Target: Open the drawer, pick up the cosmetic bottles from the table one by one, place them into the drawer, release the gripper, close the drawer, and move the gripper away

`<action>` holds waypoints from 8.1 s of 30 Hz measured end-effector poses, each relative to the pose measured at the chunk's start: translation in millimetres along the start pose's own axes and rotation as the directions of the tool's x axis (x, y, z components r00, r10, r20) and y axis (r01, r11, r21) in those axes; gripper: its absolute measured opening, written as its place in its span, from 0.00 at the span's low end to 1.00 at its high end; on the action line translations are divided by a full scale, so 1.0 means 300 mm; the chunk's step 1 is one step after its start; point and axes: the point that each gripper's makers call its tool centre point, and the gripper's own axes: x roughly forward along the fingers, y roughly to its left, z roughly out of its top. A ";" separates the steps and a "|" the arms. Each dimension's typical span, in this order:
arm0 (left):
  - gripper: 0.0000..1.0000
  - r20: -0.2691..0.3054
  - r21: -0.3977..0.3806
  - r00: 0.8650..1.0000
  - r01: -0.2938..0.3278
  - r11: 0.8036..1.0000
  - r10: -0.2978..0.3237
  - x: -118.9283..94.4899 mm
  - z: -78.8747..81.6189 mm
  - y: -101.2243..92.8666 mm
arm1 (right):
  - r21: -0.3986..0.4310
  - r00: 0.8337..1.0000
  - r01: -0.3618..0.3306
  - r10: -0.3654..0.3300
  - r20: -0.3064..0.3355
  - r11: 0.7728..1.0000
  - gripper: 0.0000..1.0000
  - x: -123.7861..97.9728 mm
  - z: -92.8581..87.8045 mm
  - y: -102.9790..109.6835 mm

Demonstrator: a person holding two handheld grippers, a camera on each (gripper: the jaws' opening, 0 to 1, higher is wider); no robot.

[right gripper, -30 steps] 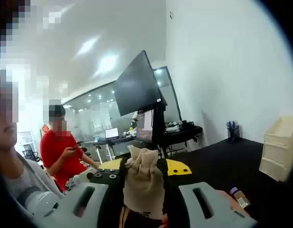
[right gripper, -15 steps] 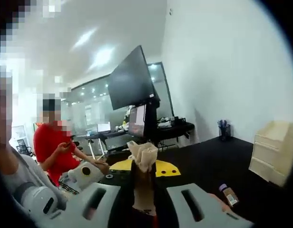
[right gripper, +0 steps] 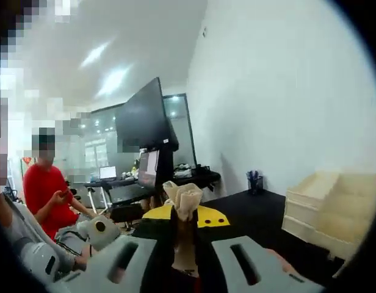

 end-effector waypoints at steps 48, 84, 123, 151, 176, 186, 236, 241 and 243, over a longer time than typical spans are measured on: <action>0.85 -0.253 -0.223 0.850 0.413 0.883 -0.462 0.554 -0.350 0.004 | -0.154 0.850 0.515 -0.525 -0.030 0.843 0.08 -0.463 0.098 -0.321; 0.80 -0.302 -0.312 0.846 0.347 0.884 -0.439 0.486 -0.495 0.034 | -0.197 0.775 0.607 -0.629 -0.069 0.770 0.08 -0.322 0.118 -0.843; 0.77 -0.515 -0.280 0.739 0.333 0.900 -0.434 0.854 -0.426 0.012 | -0.270 0.696 0.694 -0.718 0.014 0.668 0.09 -0.258 0.165 -1.325; 0.73 -0.522 -0.233 0.728 0.380 0.895 -0.445 0.854 -0.460 0.060 | -0.197 0.688 0.718 -0.723 0.058 0.667 0.09 -0.204 0.007 -1.492; 0.69 -0.563 -0.197 0.705 0.391 0.899 -0.431 0.859 -0.525 0.056 | -0.284 0.659 0.710 -0.751 -0.055 0.644 0.10 -0.263 -0.087 -1.691; 0.68 -0.573 -0.191 0.701 0.390 0.901 -0.425 0.855 -0.534 0.053 | -0.382 0.618 0.698 -0.779 -0.108 0.606 0.16 -0.246 -0.167 -1.600; 0.68 -0.531 -0.187 0.729 0.397 0.898 -0.433 0.840 -0.444 0.066 | -0.339 0.593 0.732 -0.798 -0.111 0.591 0.26 -0.506 0.109 -1.120; 0.68 -0.543 -0.175 0.722 0.402 0.899 -0.429 0.832 -0.457 0.062 | -0.347 0.583 0.747 -0.809 -0.069 0.568 0.25 -0.515 0.132 -1.039; 0.68 -0.544 -0.176 0.721 0.403 0.898 -0.430 0.828 -0.460 0.059 | -0.322 0.609 0.731 -0.788 -0.090 0.601 0.26 -0.506 0.117 -1.006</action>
